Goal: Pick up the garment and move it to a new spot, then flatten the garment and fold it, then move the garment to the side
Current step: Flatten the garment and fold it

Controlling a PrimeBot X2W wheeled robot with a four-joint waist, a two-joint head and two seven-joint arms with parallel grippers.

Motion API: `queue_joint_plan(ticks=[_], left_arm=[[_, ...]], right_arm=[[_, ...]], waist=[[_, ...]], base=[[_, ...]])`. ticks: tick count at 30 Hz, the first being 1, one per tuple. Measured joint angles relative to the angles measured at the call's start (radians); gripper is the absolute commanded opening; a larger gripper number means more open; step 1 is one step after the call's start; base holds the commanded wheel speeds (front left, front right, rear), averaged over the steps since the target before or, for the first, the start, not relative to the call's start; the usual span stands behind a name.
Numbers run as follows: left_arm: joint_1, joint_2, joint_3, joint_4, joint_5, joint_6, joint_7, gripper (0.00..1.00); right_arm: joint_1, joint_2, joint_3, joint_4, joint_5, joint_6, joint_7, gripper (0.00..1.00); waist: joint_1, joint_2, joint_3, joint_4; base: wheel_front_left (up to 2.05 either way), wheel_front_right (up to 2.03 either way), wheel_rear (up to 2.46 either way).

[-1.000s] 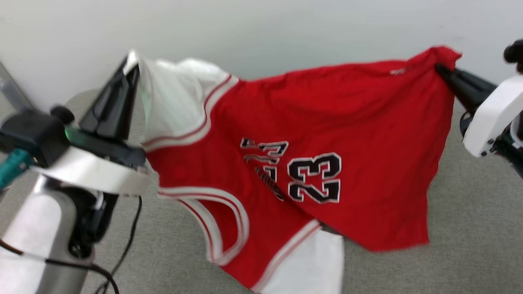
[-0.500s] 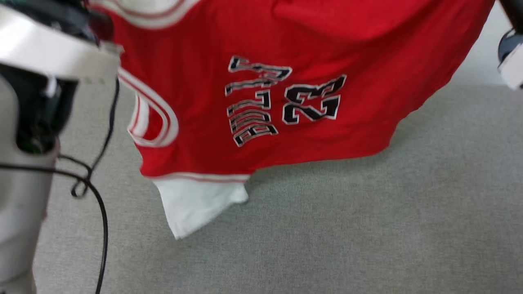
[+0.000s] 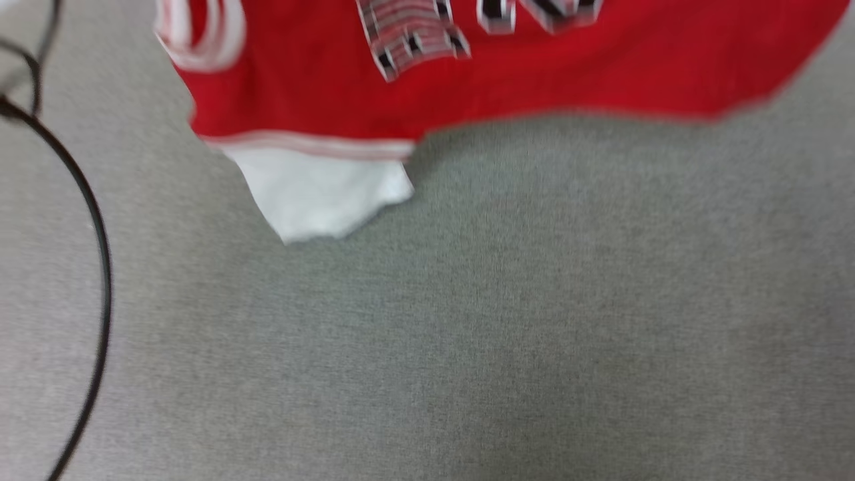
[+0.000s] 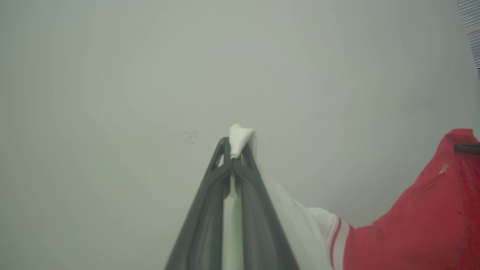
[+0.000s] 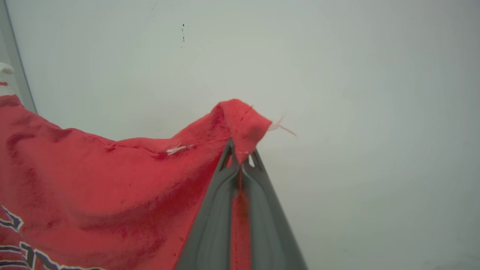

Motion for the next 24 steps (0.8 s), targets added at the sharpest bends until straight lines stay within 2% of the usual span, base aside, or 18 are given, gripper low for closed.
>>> queue_joint_plan(ticks=[2,3,6,12,18,24], left_arm=[[-0.123,-0.003,-0.024,0.064,0.004,-0.001,-0.013,0.00],[-0.123,-0.003,-0.024,0.064,0.004,-0.001,-0.013,0.00],[-0.271,-0.022,-0.050,0.151,0.002,-0.007,-0.042,0.00],[-0.427,-0.030,-0.083,0.244,-0.005,-0.007,-0.082,0.00],[-0.508,-0.017,-0.139,0.326,-0.036,-0.007,-0.134,0.00],[-0.479,-0.003,-0.201,0.376,-0.078,-0.007,-0.183,0.00]], right_arm=[[-0.126,0.021,-0.007,0.066,-0.035,0.000,-0.011,0.00],[-0.126,0.021,-0.007,0.066,-0.035,0.000,-0.011,0.00],[-0.273,0.037,0.004,0.156,-0.080,0.000,-0.046,0.00],[-0.452,0.045,0.018,0.286,-0.124,0.000,-0.110,0.00],[-0.561,0.049,0.072,0.423,-0.141,0.000,-0.181,0.00],[-0.561,0.033,0.133,0.501,-0.107,0.000,-0.229,0.00]], waist=[[0.0000,0.0000,0.067,-0.004],[0.0000,0.0000,0.067,-0.004],[0.0001,0.0000,0.149,-0.007],[0.0001,0.0000,0.225,-0.008],[0.0000,0.0000,0.276,-0.002],[0.0000,0.0000,0.318,0.005]], base=[[0.00,0.00,0.00],[0.00,0.00,0.00],[0.00,0.00,0.00],[0.00,0.00,0.00],[0.00,0.00,0.00],[0.00,0.00,0.00]])
